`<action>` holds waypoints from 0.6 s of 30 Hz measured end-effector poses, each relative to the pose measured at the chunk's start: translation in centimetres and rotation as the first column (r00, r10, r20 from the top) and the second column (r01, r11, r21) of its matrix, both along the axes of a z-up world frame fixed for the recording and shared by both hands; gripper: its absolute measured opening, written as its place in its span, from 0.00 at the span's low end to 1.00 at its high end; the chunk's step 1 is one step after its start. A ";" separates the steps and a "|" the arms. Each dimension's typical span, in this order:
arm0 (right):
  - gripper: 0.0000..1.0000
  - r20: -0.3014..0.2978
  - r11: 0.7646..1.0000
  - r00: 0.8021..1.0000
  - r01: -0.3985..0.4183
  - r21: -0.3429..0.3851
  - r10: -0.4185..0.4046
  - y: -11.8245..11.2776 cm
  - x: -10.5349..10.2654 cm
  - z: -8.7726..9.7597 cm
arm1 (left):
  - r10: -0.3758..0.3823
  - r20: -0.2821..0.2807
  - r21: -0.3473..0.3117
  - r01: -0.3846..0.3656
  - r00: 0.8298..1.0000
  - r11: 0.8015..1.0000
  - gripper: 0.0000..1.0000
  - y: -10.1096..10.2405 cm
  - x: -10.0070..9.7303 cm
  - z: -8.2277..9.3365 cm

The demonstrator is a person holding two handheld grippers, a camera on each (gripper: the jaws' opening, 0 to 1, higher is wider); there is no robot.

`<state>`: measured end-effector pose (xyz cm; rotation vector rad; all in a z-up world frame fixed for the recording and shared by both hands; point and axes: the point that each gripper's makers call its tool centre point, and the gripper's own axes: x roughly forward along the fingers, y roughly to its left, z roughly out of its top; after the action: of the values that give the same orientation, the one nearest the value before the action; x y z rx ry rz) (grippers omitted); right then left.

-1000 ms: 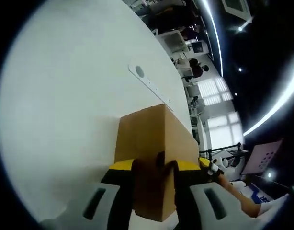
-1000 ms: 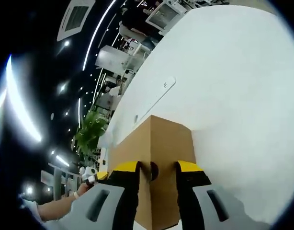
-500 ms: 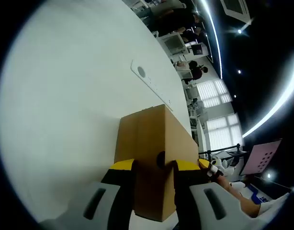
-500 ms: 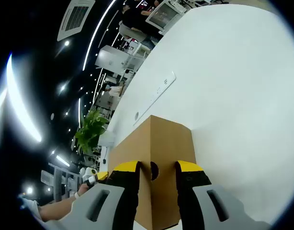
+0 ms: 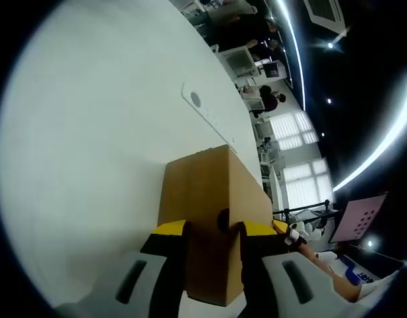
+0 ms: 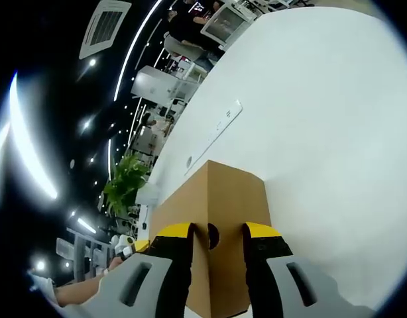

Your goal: Operate the shoe box by opening the lid, removing the specified soft item, and placing it in the target area until the item is outside and the box remains undamaged.

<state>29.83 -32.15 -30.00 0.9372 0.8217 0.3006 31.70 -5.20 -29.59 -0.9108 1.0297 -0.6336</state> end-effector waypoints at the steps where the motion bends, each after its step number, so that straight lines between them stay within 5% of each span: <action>1: 0.28 0.002 1.000 1.000 0.008 0.001 -0.008 0.0 0.0 0.0 | -0.001 -0.001 -0.002 0.001 1.000 1.000 0.30 0.0 0.0 0.0; 18: 0.28 -0.002 0.999 1.000 0.029 0.013 -0.029 0.1 0.3 0.0 | -0.020 0.003 -0.020 0.020 1.000 1.000 0.30 0.3 0.1 0.0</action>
<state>30.09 -32.06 -29.98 0.9612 0.8075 0.2804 31.78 -4.87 -29.55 -0.9175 1.0329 -0.6627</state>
